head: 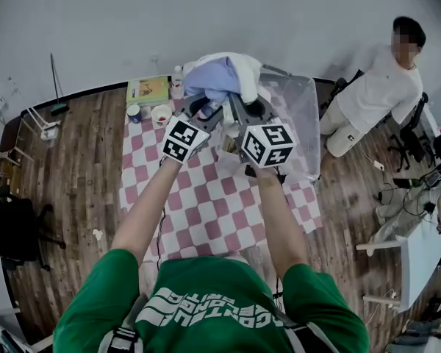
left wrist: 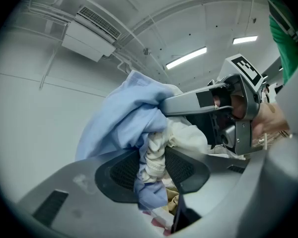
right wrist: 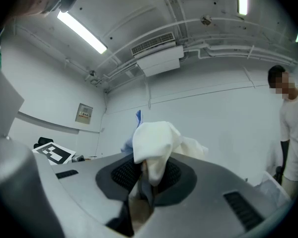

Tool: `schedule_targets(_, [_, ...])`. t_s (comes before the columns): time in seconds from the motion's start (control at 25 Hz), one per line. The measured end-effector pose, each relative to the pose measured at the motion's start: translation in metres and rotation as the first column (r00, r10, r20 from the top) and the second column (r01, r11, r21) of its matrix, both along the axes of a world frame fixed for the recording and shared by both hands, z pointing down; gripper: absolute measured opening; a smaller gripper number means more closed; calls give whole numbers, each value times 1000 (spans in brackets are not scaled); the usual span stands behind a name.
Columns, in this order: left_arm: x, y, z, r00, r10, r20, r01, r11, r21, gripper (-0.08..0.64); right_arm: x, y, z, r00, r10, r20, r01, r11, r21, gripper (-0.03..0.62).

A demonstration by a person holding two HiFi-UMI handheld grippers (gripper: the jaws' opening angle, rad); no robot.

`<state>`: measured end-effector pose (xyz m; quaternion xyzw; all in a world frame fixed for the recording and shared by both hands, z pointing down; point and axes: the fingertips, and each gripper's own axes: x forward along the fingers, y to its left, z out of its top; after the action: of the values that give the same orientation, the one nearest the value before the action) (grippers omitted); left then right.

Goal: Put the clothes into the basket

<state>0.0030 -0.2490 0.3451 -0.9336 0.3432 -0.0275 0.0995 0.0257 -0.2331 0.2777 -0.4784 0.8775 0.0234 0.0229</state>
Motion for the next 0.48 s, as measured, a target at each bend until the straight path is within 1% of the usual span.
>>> schedule_targets(0.2, [64, -1, -4, 997, 73, 15, -73, 997, 7, 161, 63, 1, -3, 997, 73, 18, -73, 997, -2, 67])
schedule_targets(0.32, [109, 3, -3, 993, 119, 15, -119, 993, -5, 160, 106, 5, -2, 992, 127, 24, -127, 992, -9, 67])
schedule_targets(0.48, [156, 6, 4, 985, 170, 9, -170, 985, -27, 160, 153, 7, 4, 985, 170, 26, -170, 985, -21, 67])
